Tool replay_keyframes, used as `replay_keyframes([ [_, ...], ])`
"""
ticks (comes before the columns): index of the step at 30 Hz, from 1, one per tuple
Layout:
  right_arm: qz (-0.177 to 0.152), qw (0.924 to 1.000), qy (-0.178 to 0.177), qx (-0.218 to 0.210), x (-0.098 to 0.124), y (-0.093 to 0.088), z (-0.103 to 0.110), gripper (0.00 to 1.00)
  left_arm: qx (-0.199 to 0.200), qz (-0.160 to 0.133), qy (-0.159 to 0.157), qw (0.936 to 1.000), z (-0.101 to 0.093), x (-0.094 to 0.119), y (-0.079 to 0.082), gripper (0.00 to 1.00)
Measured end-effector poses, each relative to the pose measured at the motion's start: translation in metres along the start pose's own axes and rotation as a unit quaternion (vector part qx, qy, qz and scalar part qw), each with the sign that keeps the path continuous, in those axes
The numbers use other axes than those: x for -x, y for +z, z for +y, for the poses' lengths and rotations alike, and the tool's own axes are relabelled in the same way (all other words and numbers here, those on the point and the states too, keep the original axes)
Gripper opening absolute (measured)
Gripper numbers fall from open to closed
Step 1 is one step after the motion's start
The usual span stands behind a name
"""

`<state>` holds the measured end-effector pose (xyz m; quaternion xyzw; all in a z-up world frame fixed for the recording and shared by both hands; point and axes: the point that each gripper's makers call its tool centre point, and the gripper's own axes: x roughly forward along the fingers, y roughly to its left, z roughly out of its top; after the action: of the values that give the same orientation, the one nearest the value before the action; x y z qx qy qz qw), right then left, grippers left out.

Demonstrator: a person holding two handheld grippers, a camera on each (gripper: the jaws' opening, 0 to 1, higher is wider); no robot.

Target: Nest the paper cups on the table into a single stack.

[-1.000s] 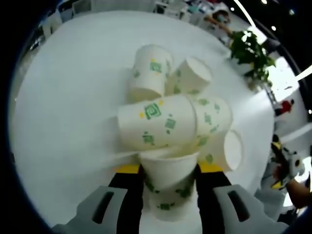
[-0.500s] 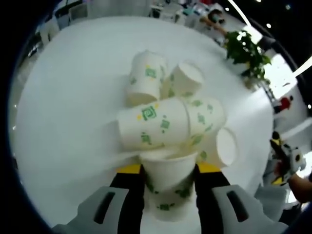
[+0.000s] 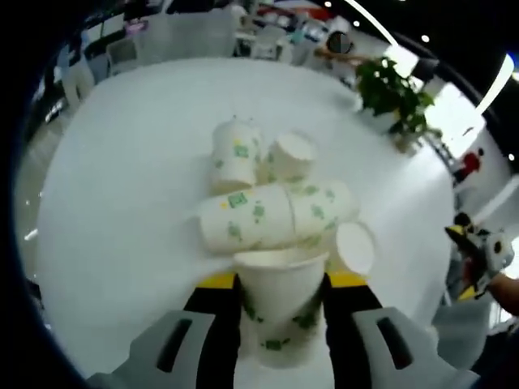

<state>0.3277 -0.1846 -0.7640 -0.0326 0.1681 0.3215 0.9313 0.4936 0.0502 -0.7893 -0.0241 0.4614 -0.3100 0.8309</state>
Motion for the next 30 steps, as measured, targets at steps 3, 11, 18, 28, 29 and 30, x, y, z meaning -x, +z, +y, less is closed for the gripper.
replay_keyframes([
  [3,-0.001,1.0000,0.000,0.002,0.000,0.001,0.001,0.88,-0.002,-0.010,0.000,0.9999,-0.001,0.006,0.002,0.38],
  [11,-0.004,1.0000,0.000,0.008,0.000,0.006,0.002,0.88,-0.049,-0.114,0.010,0.9922,-0.005,0.032,0.045,0.38],
  [18,-0.005,0.9999,0.002,0.012,0.000,0.010,0.005,0.89,-0.099,-0.205,0.036,0.9731,-0.009,0.055,0.078,0.38],
  [28,-0.009,0.9998,0.002,0.018,0.001,0.016,0.009,0.88,-0.110,-0.326,0.060,0.9371,-0.008,0.092,0.106,0.38],
  [29,-0.011,0.9998,0.001,0.018,0.001,0.018,0.009,0.88,-0.109,-0.328,0.058,0.9365,-0.009,0.093,0.107,0.37],
  [30,-0.015,0.9997,0.000,0.017,0.002,0.020,0.008,0.88,-0.109,-0.334,0.053,0.9347,-0.010,0.095,0.109,0.37],
])
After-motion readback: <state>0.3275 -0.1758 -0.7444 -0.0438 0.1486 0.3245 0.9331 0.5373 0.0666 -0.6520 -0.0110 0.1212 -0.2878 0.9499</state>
